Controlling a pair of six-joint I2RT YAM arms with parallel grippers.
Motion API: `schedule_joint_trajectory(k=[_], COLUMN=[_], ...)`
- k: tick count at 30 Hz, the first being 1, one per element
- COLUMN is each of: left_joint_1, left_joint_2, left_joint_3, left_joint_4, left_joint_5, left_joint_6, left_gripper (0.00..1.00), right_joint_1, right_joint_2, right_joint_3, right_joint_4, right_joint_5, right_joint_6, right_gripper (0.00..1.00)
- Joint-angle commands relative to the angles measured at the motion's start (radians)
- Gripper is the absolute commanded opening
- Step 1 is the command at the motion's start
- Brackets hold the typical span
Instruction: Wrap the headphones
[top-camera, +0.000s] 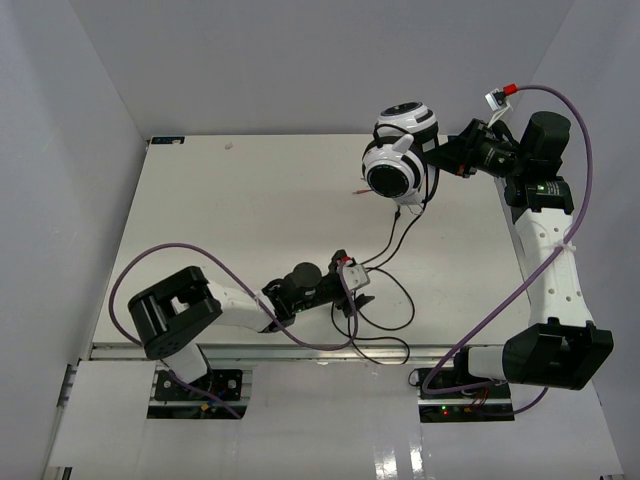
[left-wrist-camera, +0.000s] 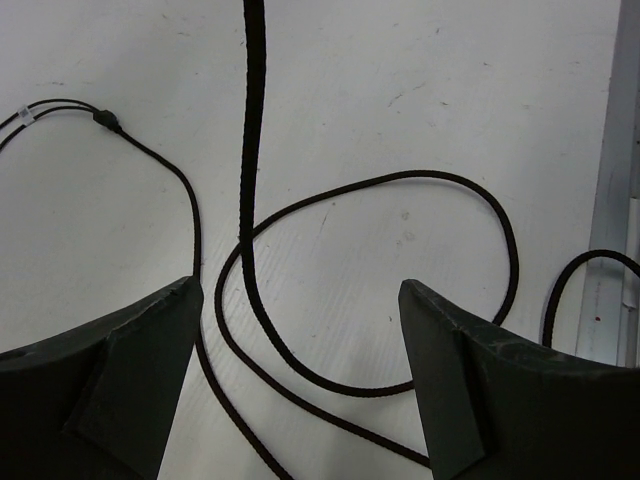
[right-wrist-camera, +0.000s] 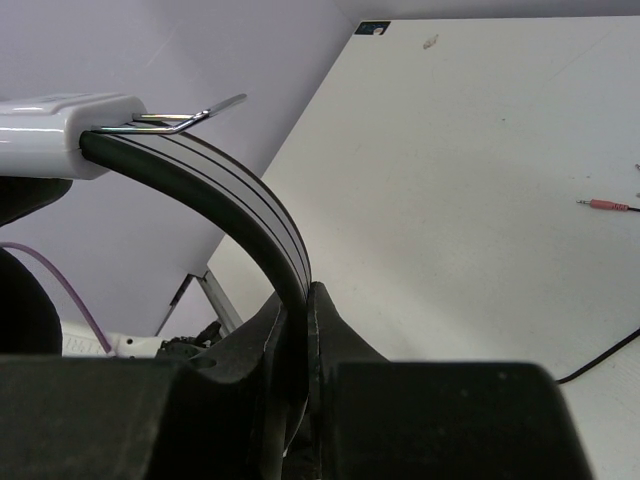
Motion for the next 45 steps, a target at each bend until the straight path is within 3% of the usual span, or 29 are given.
schedule_joint_trajectory(k=[1, 5, 10, 14, 20, 26, 32, 39, 45], left_joint_1=[-0.005, -0.005, -0.004, 0.024, 0.198, 0.31, 0.298, 0.28, 0.227], left_joint_2=[0.056, 0.103, 0.099, 0.042, -0.093, -0.314, -0.385, -0.363, -0.252], left_joint_3=[0.037, 0.037, 0.004, -0.017, -0.025, -0.047, 0.013, 0.009, 0.083], left_joint_4=[0.103, 0.135, 0.169, 0.13, -0.079, -0.276, -0.49, -0.528, -0.536], left_joint_5=[-0.05, -0.04, -0.047, -0.027, 0.246, 0.361, 0.546, 0.495, 0.542], left_joint_6=[-0.014, -0.061, -0.098, -0.123, -0.171, -0.081, -0.033, 0.005, 0.008], left_gripper=[0.83, 0.51, 0.27, 0.0, 0.0, 0.0, 0.0, 0.0, 0.0], right_joint_1=[-0.003, -0.003, -0.003, -0.003, -0.001, 0.001, 0.002, 0.008, 0.008], right_joint_2=[-0.029, -0.031, -0.031, -0.038, -0.049, -0.053, -0.035, -0.024, -0.021], right_joint_3=[0.048, 0.044, 0.041, 0.054, 0.115, 0.213, 0.195, 0.195, 0.19], right_joint_4=[0.03, 0.033, 0.037, 0.014, -0.094, -0.303, -0.324, -0.299, -0.266], right_joint_5=[-0.026, -0.029, -0.032, -0.037, -0.058, 0.081, 0.183, 0.16, 0.147], right_joint_6=[0.042, 0.045, 0.046, 0.021, -0.12, -0.381, -0.405, -0.367, -0.303], right_gripper=[0.08, 0.08, 0.08, 0.08, 0.08, 0.08, 0.08, 0.08, 0.08])
